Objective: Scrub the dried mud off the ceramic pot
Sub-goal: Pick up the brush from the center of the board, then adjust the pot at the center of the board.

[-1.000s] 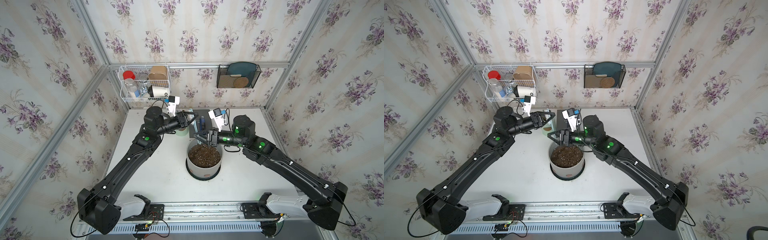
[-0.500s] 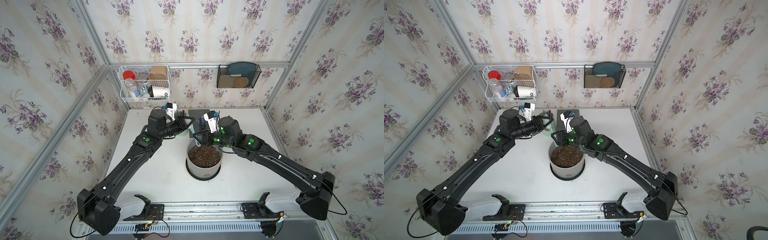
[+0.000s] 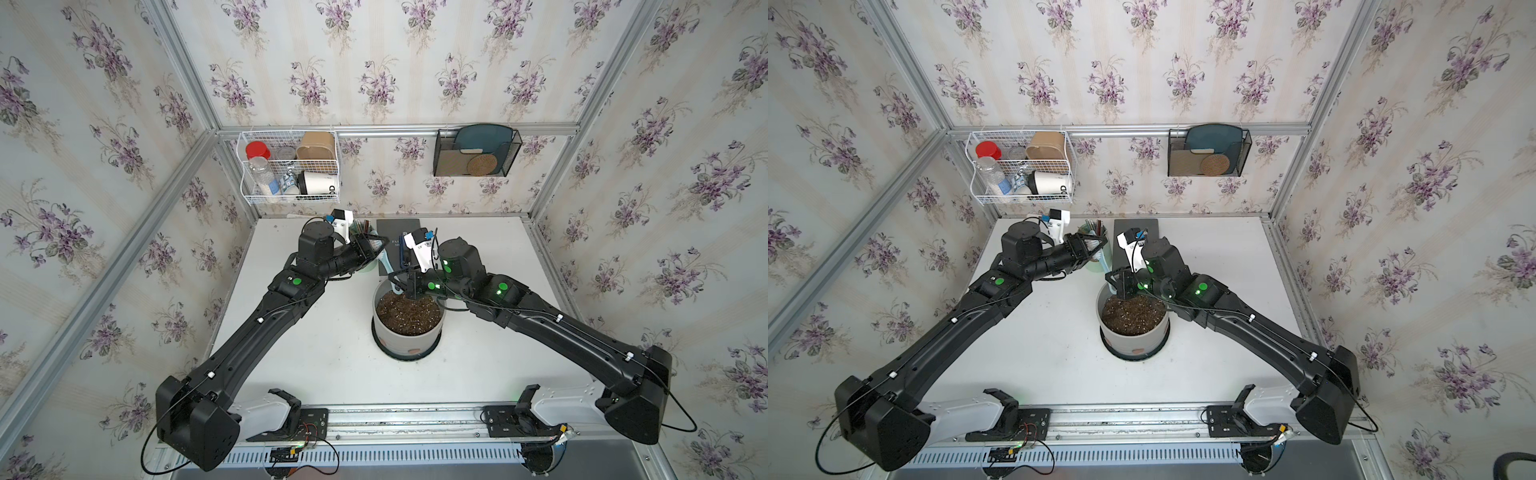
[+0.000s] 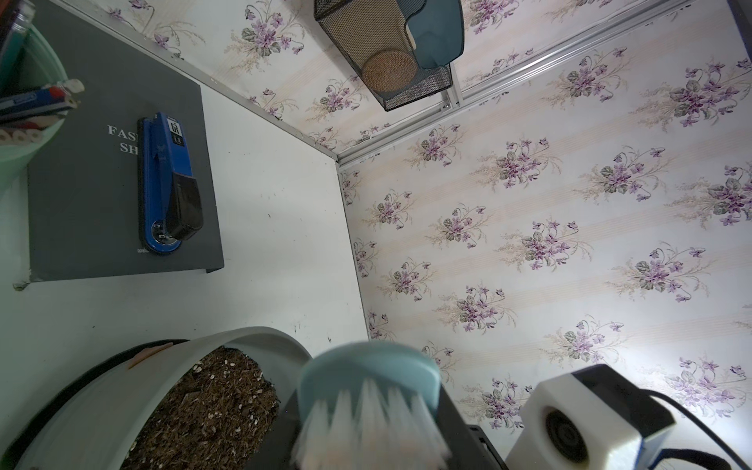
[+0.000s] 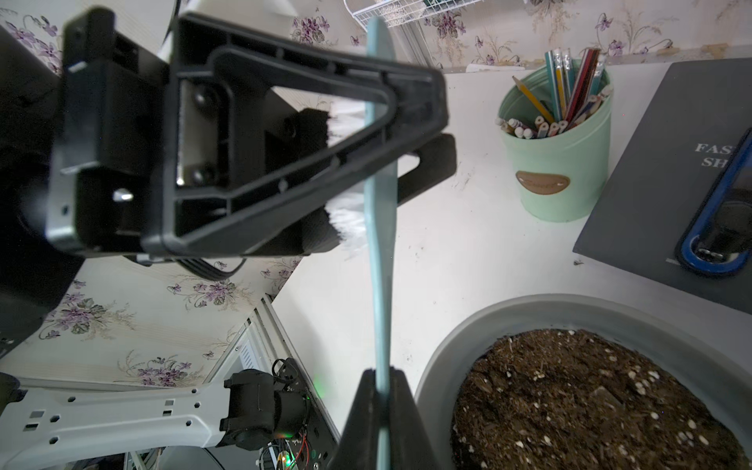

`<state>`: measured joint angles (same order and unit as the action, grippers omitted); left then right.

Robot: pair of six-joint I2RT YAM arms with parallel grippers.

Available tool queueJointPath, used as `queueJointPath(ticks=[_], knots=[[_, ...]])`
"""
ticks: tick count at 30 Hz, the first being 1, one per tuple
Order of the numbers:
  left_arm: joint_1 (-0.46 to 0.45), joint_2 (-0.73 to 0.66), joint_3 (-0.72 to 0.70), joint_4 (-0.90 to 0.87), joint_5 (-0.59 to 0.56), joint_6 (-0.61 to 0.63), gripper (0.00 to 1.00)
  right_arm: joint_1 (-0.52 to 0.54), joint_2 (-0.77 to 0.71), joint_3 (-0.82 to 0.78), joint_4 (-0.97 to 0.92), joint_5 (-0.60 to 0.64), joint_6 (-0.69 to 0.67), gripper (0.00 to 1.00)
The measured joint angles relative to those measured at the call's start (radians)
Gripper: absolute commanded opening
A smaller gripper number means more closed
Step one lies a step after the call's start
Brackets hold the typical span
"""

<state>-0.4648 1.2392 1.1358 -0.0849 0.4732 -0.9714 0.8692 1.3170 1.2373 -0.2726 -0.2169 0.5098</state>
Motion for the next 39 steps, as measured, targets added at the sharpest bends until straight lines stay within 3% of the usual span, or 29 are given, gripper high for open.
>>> queueJointPath(ticks=[3,8,11,14,18,23,29,36,39], knots=[[0.006,-0.023,0.029,-0.076,-0.071,0.067,0.60,0.000,-0.024,0.023,-0.070,0.089,0.015,0.00],[0.000,-0.030,0.108,-0.267,-0.273,0.275,0.65,-0.019,-0.076,0.065,-0.231,0.449,0.043,0.00],[-0.032,0.025,0.104,-0.364,-0.321,0.417,0.66,-0.100,-0.120,-0.005,-0.333,0.591,0.061,0.00],[-0.072,0.112,0.095,-0.421,-0.323,0.509,0.65,-0.182,-0.152,-0.099,-0.435,0.644,0.084,0.00],[-0.130,0.202,0.107,-0.467,-0.306,0.584,0.63,-0.203,-0.206,-0.207,-0.514,0.615,0.101,0.00],[-0.137,0.266,0.138,-0.489,-0.322,0.625,0.57,-0.204,-0.317,-0.328,-0.536,0.535,0.127,0.00],[-0.141,0.362,0.200,-0.512,-0.345,0.656,0.50,-0.204,-0.368,-0.484,-0.513,0.431,0.166,0.00],[-0.144,0.400,0.199,-0.517,-0.325,0.653,0.49,-0.204,-0.373,-0.582,-0.440,0.330,0.198,0.00],[-0.144,0.402,0.192,-0.517,-0.317,0.645,0.38,-0.204,-0.374,-0.619,-0.405,0.297,0.222,0.00]])
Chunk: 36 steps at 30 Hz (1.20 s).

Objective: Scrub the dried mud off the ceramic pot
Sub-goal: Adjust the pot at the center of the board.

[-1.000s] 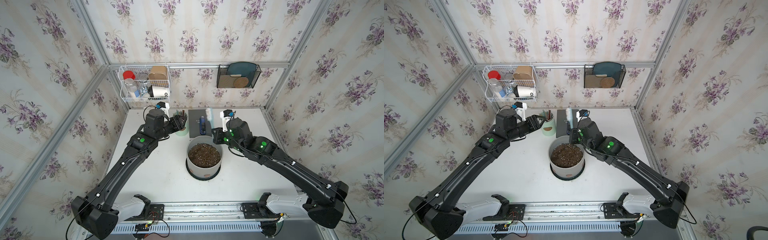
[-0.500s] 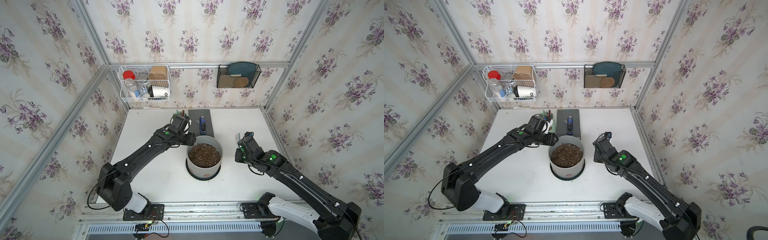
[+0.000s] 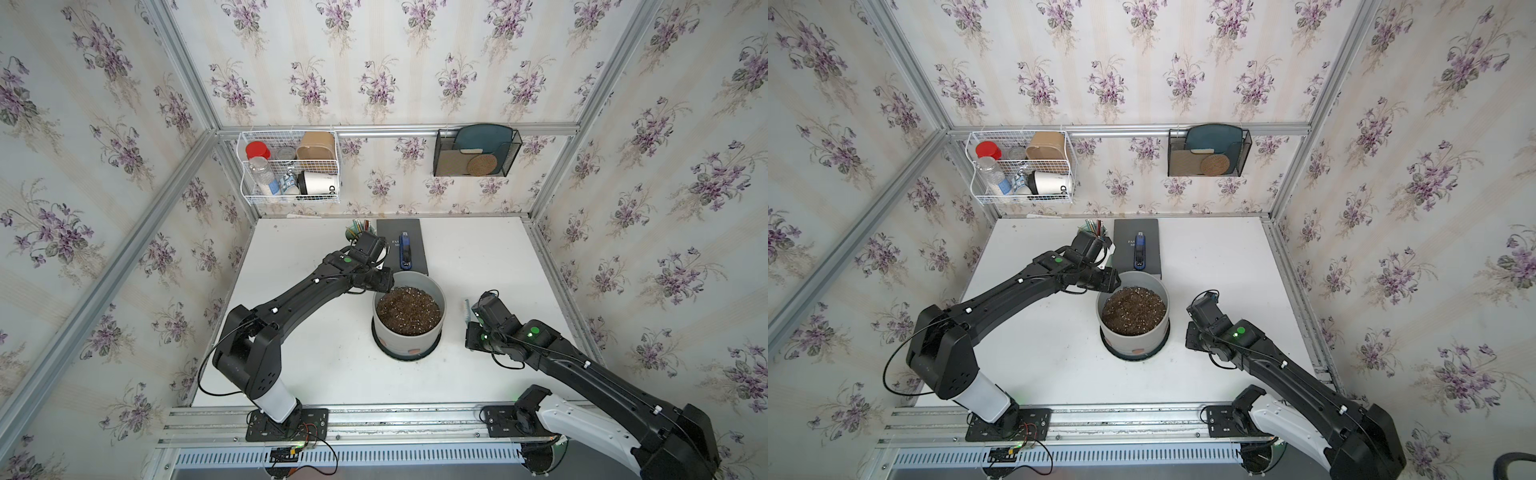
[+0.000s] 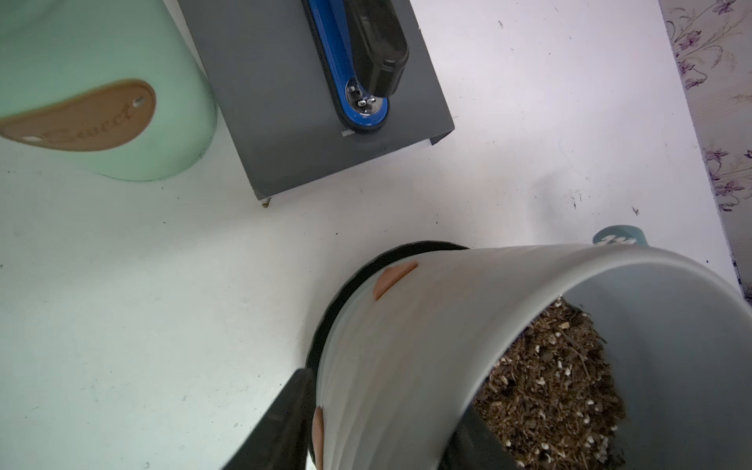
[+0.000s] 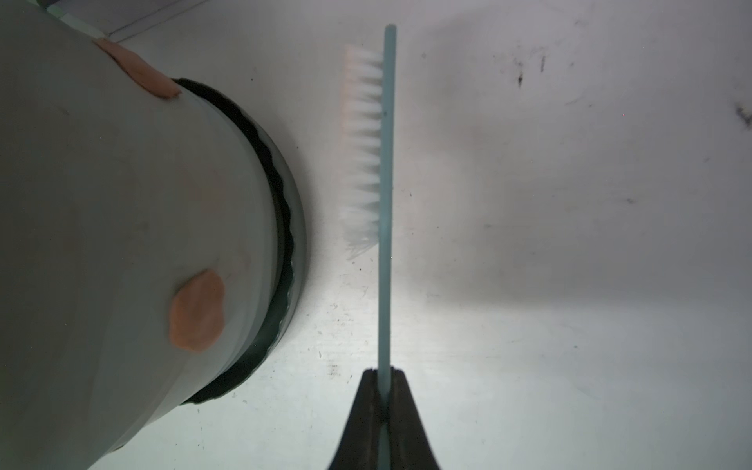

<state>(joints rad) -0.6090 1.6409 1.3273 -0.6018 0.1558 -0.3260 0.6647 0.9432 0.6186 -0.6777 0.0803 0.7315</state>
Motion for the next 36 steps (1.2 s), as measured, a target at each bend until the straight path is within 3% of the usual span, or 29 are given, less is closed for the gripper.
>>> queueJointPath(ticks=[6,11,17,22,28,36], knots=[[-0.006,0.016,0.014,-0.027,-0.015,0.038,0.14,0.003,-0.019,-0.071,0.055,-0.049,0.026,0.00],[0.001,0.023,0.013,-0.033,-0.095,-0.059,0.08,0.007,-0.039,-0.099,0.081,-0.067,0.047,0.00],[-0.007,0.008,0.013,-0.029,-0.140,-0.057,0.10,0.008,-0.016,-0.085,0.087,-0.065,0.053,0.00],[-0.018,0.022,0.061,-0.099,-0.143,-0.013,0.26,0.007,0.026,-0.052,0.090,-0.050,0.053,0.00],[-0.031,0.052,0.111,-0.091,-0.135,0.011,0.34,0.007,0.025,-0.050,0.133,-0.052,0.032,0.00],[-0.034,0.070,0.129,-0.091,-0.140,0.011,0.34,0.000,0.080,-0.057,0.228,-0.099,-0.023,0.00]])
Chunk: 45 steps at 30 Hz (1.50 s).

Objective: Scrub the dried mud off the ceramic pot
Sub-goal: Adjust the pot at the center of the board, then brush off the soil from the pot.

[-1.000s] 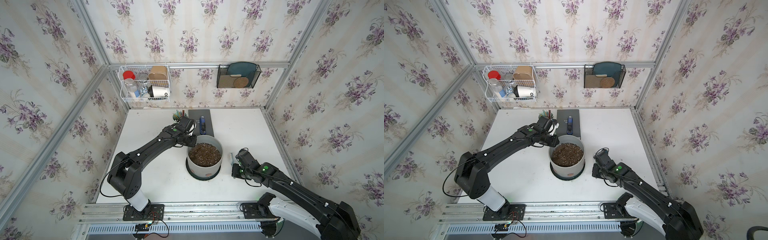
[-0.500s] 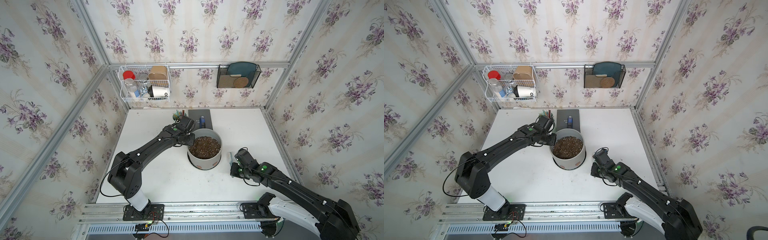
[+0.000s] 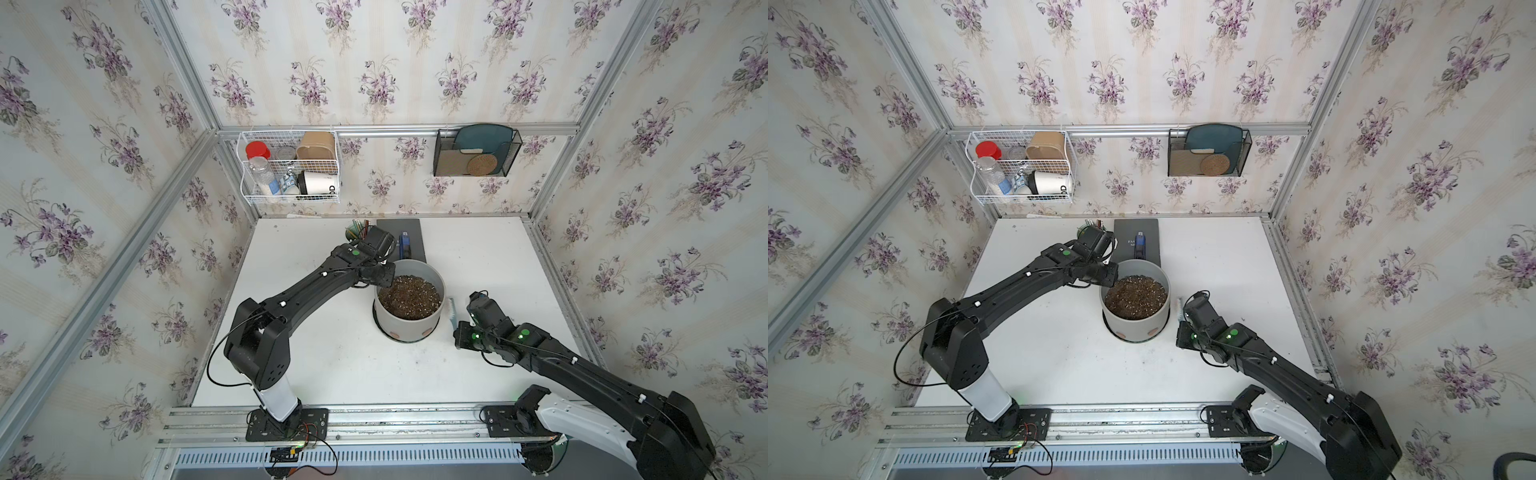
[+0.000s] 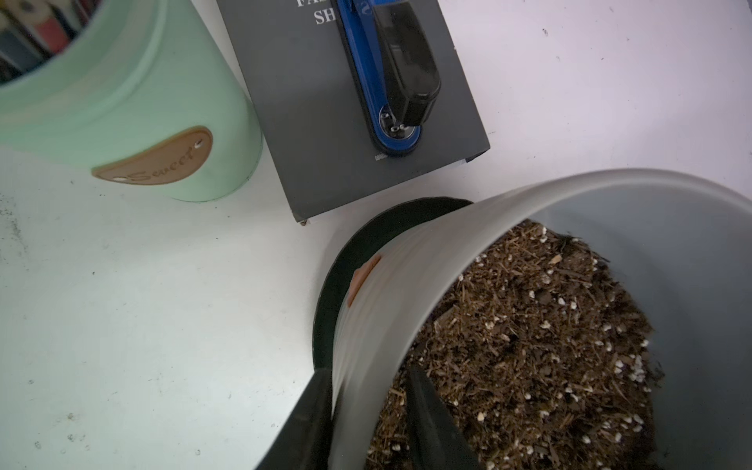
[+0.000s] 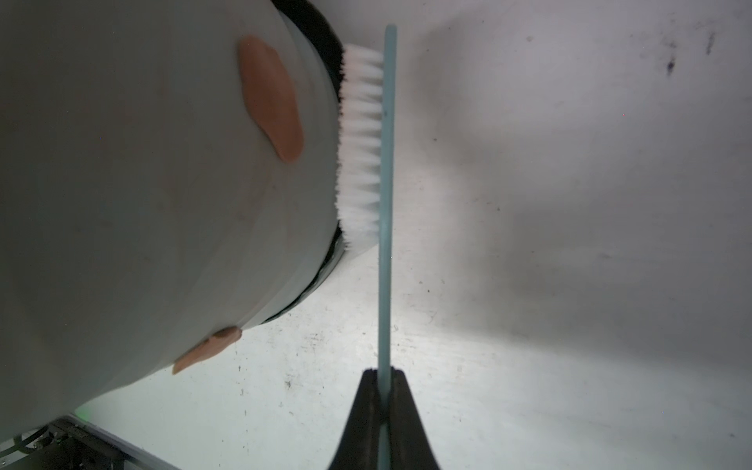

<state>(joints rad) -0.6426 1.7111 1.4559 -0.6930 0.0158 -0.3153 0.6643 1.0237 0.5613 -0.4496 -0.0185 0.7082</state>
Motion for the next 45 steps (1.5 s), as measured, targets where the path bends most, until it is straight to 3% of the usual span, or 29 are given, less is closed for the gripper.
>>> queueJointPath(ticks=[5,6,7,20,45], knots=[[0.000,-0.001,0.001,-0.003,-0.009,0.003,0.30,-0.006,0.060,0.017,0.025,-0.039,-0.018,0.00],[0.000,-0.001,0.001,-0.003,-0.010,0.005,0.30,-0.006,0.069,0.017,0.032,-0.050,0.073,0.00],[0.000,-0.002,0.001,-0.004,-0.010,0.006,0.30,-0.007,0.075,0.016,0.037,-0.057,-0.026,0.00],[0.000,-0.007,-0.002,-0.005,-0.016,0.010,0.26,-0.009,-0.002,-0.011,0.075,-0.116,-0.028,0.00],[0.000,-0.027,-0.040,0.015,-0.022,0.010,0.25,-0.044,-0.164,0.034,-0.076,0.034,-0.027,0.00]])
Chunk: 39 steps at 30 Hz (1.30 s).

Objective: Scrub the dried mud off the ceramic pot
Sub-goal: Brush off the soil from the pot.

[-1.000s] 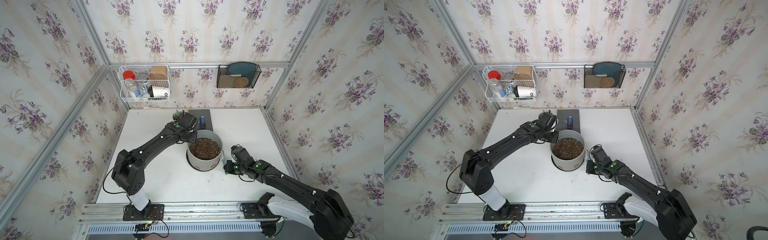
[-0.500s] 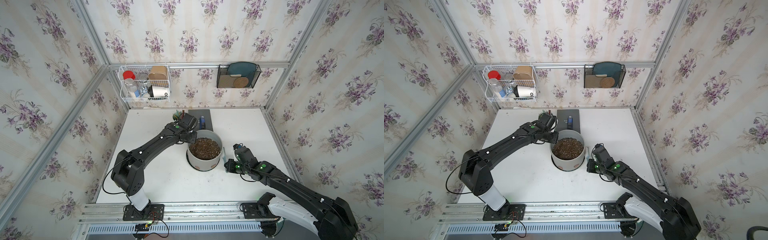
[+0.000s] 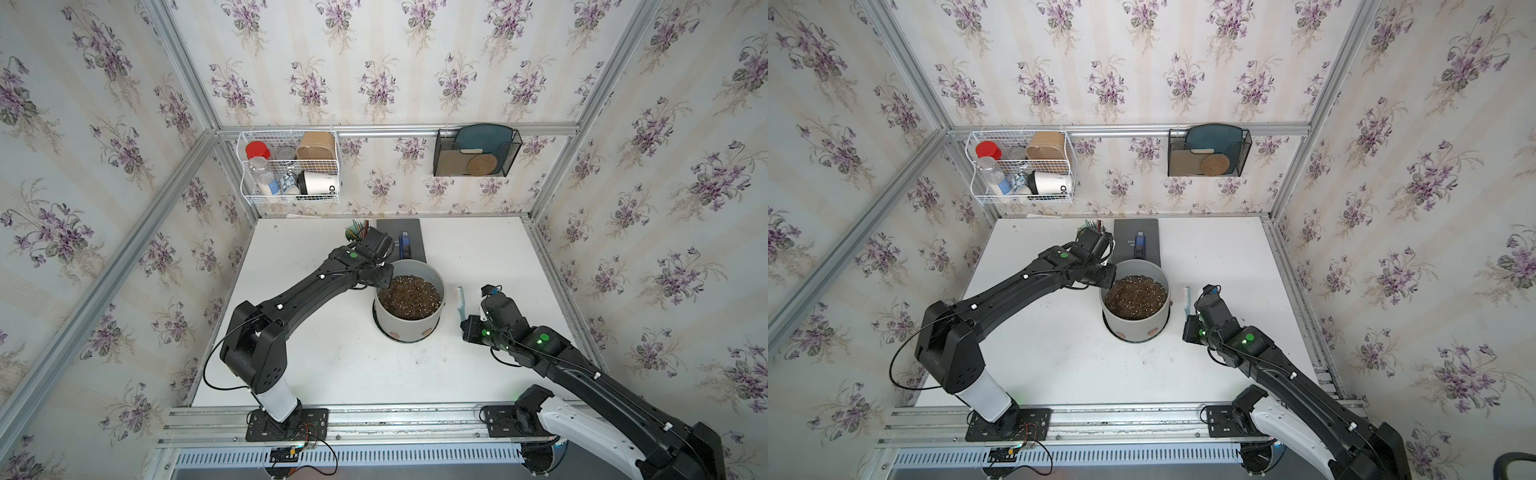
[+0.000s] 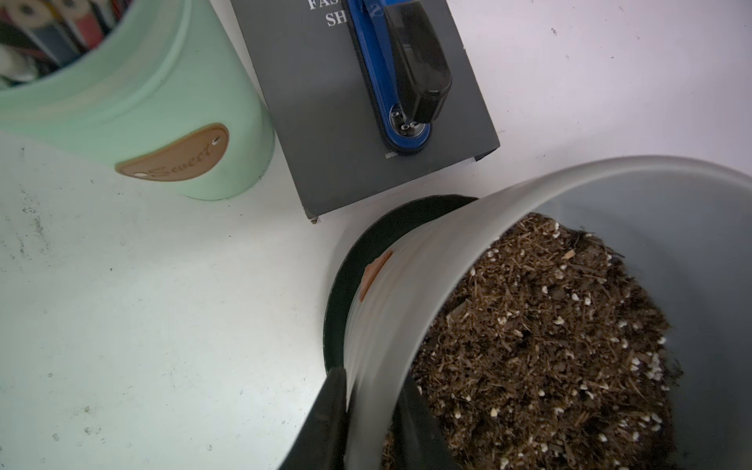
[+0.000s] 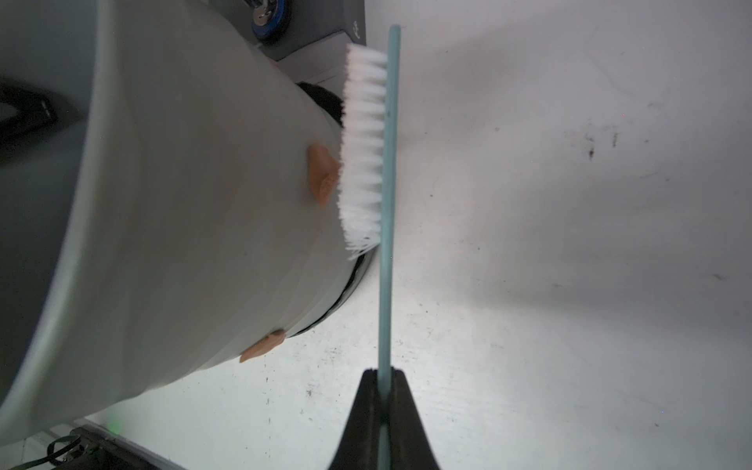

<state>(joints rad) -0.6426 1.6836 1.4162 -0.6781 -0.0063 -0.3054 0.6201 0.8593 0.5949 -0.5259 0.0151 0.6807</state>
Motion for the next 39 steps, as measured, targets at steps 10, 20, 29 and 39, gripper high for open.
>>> queueJointPath(ticks=[10,20,29,39], knots=[[0.000,-0.003,0.000,-0.003,0.000,0.004,0.25,-0.011,0.183,-0.022,0.064,-0.101,-0.069,0.00],[-0.001,-0.011,-0.013,-0.004,0.000,0.007,0.25,-0.013,0.172,-0.025,0.128,-0.186,-0.112,0.00],[-0.001,-0.011,-0.015,-0.005,0.000,0.007,0.24,-0.012,0.058,-0.040,0.089,-0.171,-0.096,0.00],[-0.001,-0.014,-0.037,-0.006,0.003,0.003,0.24,-0.018,-0.004,-0.015,0.009,-0.052,-0.037,0.00]])
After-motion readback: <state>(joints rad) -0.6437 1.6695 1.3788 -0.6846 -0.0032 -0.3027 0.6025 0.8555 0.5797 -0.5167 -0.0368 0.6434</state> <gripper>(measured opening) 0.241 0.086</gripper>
